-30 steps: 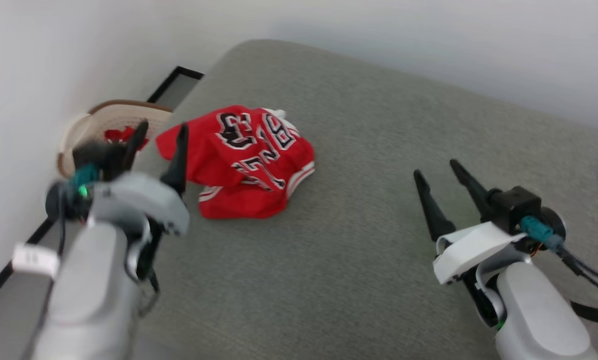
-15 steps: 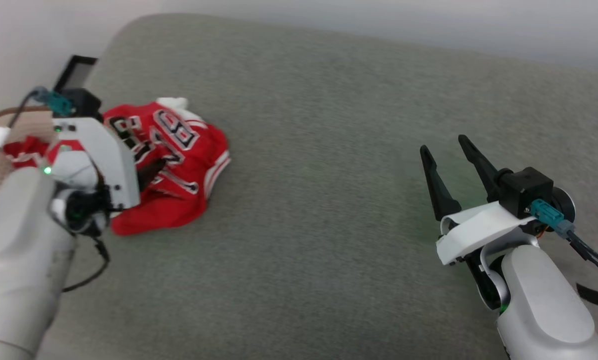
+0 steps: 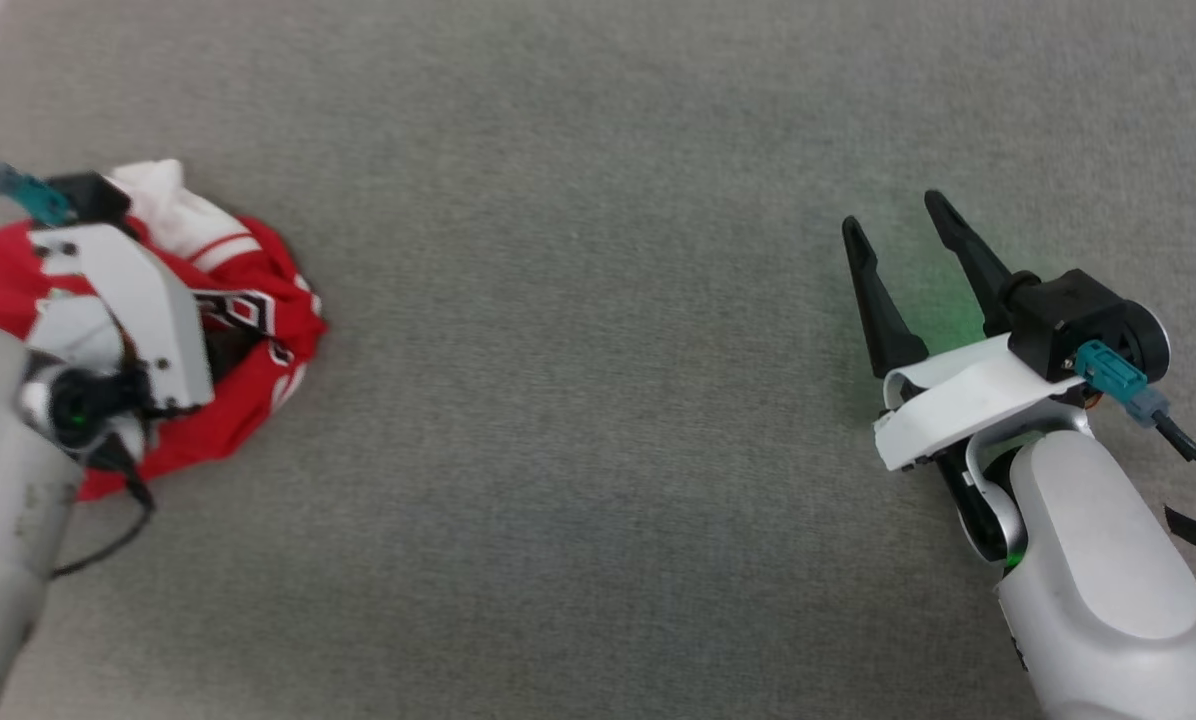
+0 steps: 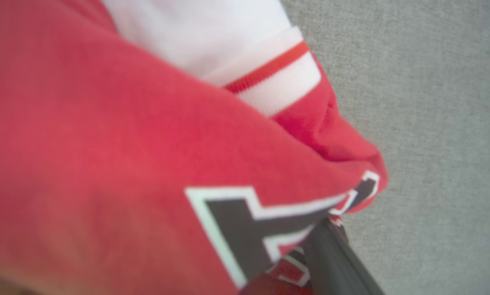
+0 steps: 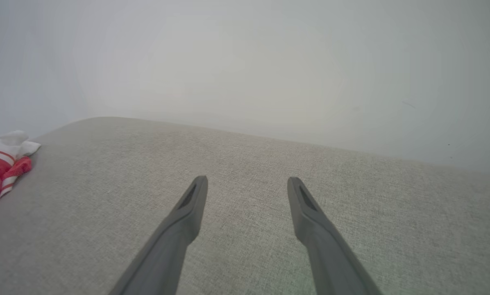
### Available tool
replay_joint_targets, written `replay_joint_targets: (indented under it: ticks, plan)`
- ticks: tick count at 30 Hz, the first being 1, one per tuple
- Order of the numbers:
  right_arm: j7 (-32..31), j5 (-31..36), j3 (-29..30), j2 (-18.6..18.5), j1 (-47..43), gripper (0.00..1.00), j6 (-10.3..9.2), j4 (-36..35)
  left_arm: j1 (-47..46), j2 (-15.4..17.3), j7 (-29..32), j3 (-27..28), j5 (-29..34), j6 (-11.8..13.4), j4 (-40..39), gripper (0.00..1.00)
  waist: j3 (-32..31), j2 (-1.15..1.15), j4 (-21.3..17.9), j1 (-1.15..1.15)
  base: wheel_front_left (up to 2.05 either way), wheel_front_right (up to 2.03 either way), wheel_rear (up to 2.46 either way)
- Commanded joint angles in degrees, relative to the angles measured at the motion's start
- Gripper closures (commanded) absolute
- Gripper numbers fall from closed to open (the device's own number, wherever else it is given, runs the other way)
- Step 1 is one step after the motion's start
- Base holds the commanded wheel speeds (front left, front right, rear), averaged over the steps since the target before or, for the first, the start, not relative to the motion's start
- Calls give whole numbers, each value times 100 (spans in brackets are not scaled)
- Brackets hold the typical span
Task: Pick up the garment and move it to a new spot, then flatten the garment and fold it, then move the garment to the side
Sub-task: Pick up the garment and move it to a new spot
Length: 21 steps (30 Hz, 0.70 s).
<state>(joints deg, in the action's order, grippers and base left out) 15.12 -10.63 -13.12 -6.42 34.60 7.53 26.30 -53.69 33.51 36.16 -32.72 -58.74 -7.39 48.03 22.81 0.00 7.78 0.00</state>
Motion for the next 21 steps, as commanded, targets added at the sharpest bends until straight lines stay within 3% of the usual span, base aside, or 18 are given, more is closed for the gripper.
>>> replay_joint_targets:
  ticks: [1,4,5,6,7,8,12,21]
  plan:
    - [4,5,-3,0,75,0,-8,-31,4,-104,-36,-88,-45,-5,98,0,345,0,-310,0,0,0,0]
    - [4,33,8,24,136,0,-8,-42,26,-175,-65,-256,-70,8,295,0,385,0,-341,0,0,0,0]
    - [4,46,12,36,153,0,-8,-45,34,-207,-48,-301,-116,8,341,19,385,0,-343,0,0,0,0]
    - [4,55,14,50,161,0,-8,-54,39,-234,-47,-340,-158,8,370,57,376,0,-339,0,0,0,0]
    - [4,57,15,62,157,0,-8,-57,44,-256,-48,-389,-196,8,371,74,361,0,-331,0,0,0,0]
    - [3,60,19,69,158,0,-8,-56,49,-272,-84,-425,-249,7,356,100,336,0,-316,0,0,0,0]
    - [4,31,5,100,107,0,-8,-15,45,-175,-386,-481,-405,0,324,100,131,0,-244,0,0,0,0]
    - [3,-126,27,164,-207,0,-8,63,-249,476,-1626,-744,-296,0,-114,100,-551,0,-246,0,0,0,0]
